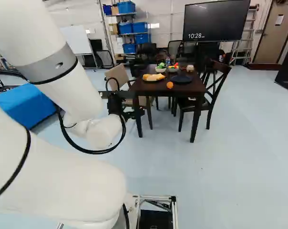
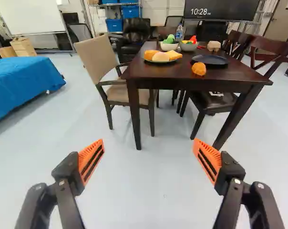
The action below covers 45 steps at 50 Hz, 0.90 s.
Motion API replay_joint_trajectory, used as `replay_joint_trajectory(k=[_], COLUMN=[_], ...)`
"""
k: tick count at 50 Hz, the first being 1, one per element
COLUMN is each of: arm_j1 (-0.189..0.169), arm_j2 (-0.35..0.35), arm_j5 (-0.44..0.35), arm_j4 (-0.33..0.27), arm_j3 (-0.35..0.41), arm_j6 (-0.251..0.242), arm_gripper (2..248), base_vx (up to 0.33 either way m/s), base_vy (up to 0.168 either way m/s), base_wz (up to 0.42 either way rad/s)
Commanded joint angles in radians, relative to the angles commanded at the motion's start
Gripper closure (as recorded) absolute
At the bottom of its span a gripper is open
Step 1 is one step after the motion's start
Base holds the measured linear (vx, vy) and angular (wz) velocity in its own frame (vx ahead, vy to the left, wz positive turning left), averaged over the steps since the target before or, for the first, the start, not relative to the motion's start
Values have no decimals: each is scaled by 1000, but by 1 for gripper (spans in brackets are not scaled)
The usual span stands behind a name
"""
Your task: Move the croissant to the empty plate
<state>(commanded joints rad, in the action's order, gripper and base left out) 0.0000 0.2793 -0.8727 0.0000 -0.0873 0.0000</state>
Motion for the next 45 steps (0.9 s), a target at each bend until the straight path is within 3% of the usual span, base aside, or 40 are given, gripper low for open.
replay_joint_trajectory(k=[15,45], arm_j1=[0,0], arm_j2=[0,0], arm_j5=[0,0], arm_j4=[0,0], arm_j3=[0,0], arm_j6=[0,0], arm_gripper=[3,3], base_vx=[243,241], base_vy=[-4,-38], base_wz=[-42,-203])
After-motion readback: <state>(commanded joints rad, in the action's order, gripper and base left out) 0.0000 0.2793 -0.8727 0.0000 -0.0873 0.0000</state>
